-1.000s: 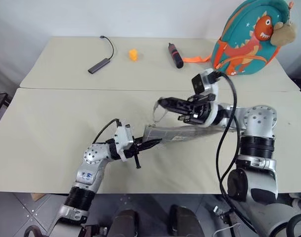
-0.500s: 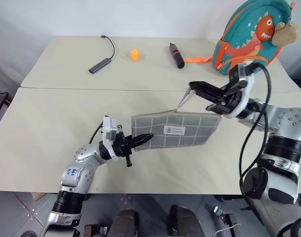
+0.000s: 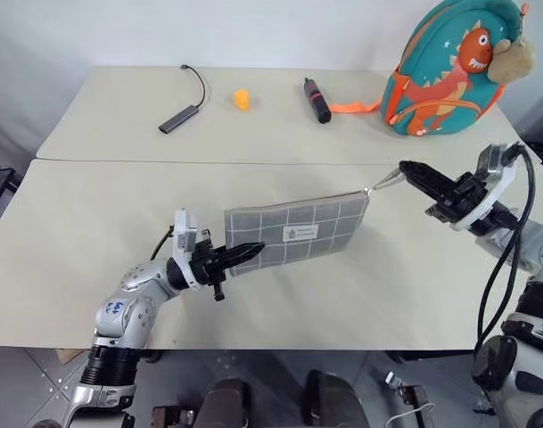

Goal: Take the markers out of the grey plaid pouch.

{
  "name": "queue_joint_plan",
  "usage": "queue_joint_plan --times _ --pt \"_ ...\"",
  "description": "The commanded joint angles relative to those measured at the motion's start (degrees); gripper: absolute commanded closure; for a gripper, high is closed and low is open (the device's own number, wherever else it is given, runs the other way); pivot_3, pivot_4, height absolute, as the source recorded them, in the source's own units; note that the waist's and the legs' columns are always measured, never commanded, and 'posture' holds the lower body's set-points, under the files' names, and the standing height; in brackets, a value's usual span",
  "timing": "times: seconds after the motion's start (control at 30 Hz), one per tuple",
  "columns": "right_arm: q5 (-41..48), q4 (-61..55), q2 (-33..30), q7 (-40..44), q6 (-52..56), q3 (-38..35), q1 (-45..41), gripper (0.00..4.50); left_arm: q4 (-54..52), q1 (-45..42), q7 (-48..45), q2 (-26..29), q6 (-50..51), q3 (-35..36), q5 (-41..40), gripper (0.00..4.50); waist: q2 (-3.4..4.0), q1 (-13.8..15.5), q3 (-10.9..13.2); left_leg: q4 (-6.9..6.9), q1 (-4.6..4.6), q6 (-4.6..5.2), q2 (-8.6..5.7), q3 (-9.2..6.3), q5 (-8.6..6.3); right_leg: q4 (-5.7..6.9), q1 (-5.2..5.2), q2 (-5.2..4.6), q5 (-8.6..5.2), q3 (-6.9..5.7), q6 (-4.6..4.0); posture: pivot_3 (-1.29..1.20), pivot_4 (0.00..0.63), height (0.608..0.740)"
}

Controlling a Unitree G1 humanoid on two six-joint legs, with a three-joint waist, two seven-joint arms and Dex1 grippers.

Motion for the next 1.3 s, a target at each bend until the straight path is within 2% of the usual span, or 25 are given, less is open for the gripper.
queue_joint_plan --times 0.03,0.13,0.23,0.33,0.4,0.47,0.53,0.63,0.77,0.9,1.0,1.07,1.17,1.23,1.3 --pt "-0.82 -1.13 -3.10 2.39 -3.04 -0.52 -1.16 4.47 0.88 -0.36 -2.29 1.24 -0.47 0.80 0.34 4.50 0.01 -0.06 0.00 0.00 0.02 0.00 0.01 0.04 0.00 0.00 0.00 0.01 0.00 0.03 0.00 0.00 0.150 0.740" --pt "0.57 -0.46 -3.34 2.76 0.55 1.09 -2.23 4.47 2.54 -1.84 -2.93 0.76 -1.12 0.28 1.19 4.50 0.00 0.00 0.00 -0.01 0.05 0.00 0.03 0.06 0.00 0.00 0.00 0.03 0.00 0.05 0.00 0.00 0.150 0.740" --pt "5.06 -1.94 -3.70 4.88 6.69 1.57 -2.99 3.90 3.81 -3.17 -3.64 0.26 -1.70 -0.25 1.94 4.50 0.00 0.04 0.00 -0.01 0.05 0.00 0.02 0.07 0.00 0.00 0.00 0.02 0.00 0.06 0.00 0.00 0.150 0.740" --pt "6.23 -8.26 -6.26 9.79 10.07 5.45 -0.38 2.87 5.19 -4.16 -4.12 -0.16 -2.00 -0.27 2.56 4.50 0.00 0.41 0.00 -0.01 0.04 0.00 0.02 0.03 0.00 -0.01 0.01 0.02 0.00 0.04 0.00 0.00 0.150 0.740" --pt "1.16 -15.29 -8.21 14.06 4.05 10.64 3.33 2.24 6.02 -4.90 -4.86 -0.20 -1.05 -0.32 2.05 4.50 0.00 0.58 0.00 -0.02 0.03 0.00 0.02 0.01 0.00 -0.05 0.01 0.02 0.00 0.03 0.00 0.00 0.150 0.740" --pt "0.95 -17.88 -10.22 17.73 3.73 12.64 6.02 1.38 6.92 -5.64 -5.15 -0.53 -1.26 -0.27 2.23 4.50 -0.01 0.66 0.00 -0.02 0.03 0.01 0.01 0.01 -0.01 -0.07 0.03 0.02 0.00 0.03 0.01 0.00 0.150 0.740" --pt "-2.09 -19.39 -12.69 21.51 0.38 14.93 9.16 1.02 7.83 -6.18 -5.45 -0.72 -1.83 -0.41 2.84 4.50 0.00 0.92 0.00 -0.01 0.04 0.01 0.00 0.05 0.00 -0.07 0.03 0.01 0.02 0.05 0.03 0.00 0.150 0.740" --pt "-9.37 -21.18 -16.32 27.49 -9.69 17.70 15.25 0.20 8.99 -6.76 -6.28 -0.91 -2.10 -0.37 3.27 4.50 -0.01 1.57 0.00 -0.01 0.04 0.01 -0.02 0.06 0.00 -0.08 0.03 0.01 0.03 0.06 0.05 0.00 0.150 0.740" --pt "-17.58 -16.97 -21.13 34.52 -22.18 15.94 24.37 0.20 11.12 -7.27 -9.14 -0.65 -3.23 -0.86 4.33 4.50 -0.01 1.71 0.00 -0.01 0.04 0.02 -0.05 0.07 -0.01 -0.14 0.05 0.00 0.04 0.05 0.08 0.00 0.150 0.740" --pt "-19.15 -15.36 -22.43 34.72 -27.50 8.06 29.96 0.20 14.15 -8.54 -10.65 -1.99 -5.73 -1.83 6.08 4.50 -0.01 1.63 0.00 -0.01 0.06 0.02 -0.03 0.12 -0.01 -0.13 0.06 0.01 0.04 0.05 0.08 0.00 0.150 0.740" --pt "-18.95 -16.79 -23.58 34.62 -28.71 5.17 29.55 0.20 15.32 -9.99 -11.24 -3.48 -8.25 -2.43 7.32 4.50 -0.01 1.49 0.00 -0.01 0.11 0.03 -0.01 0.15 0.00 -0.12 0.09 0.01 0.05 0.06 0.09 0.00 0.150 0.740" --pt "-17.13 -20.51 -24.41 33.43 -27.93 4.72 25.92 0.20 16.38 -10.41 -11.83 -4.64 -11.80 -3.67 9.52 4.50 0.00 1.31 0.00 0.00 0.13 0.03 0.01 0.18 0.00 -0.12 0.09 0.01 0.05 0.09 0.09 0.00 0.150 0.740" --pt "-13.30 -26.53 -25.15 31.32 -25.14 5.01 20.26 0.73 16.59 -9.45 -12.54 -6.20 -17.10 -5.69 12.64 4.50 0.01 1.10 -0.01 0.00 0.25 0.01 0.09 0.29 0.00 -0.08 0.08 0.02 0.05 0.14 0.09 0.00 0.150 0.740" --pt "-11.43 -29.65 -25.25 30.99 -23.68 5.27 18.79 1.42 15.52 -8.17 -12.39 -7.06 -18.97 -6.44 13.54 4.50 -0.01 1.44 0.00 -0.01 0.24 0.01 0.09 0.26 0.00 -0.09 0.08 0.02 0.06 0.13 0.08 0.00 0.150 0.740" --pt "-9.83 -32.80 -25.12 30.01 -22.53 8.67 14.28 2.07 14.60 -7.04 -10.20 -9.04 -19.31 -6.57 13.46 4.50 -0.02 1.65 0.00 -0.01 0.22 0.01 0.09 0.18 0.00 -0.14 0.12 0.02 0.07 0.09 0.06 0.00 0.150 0.740"
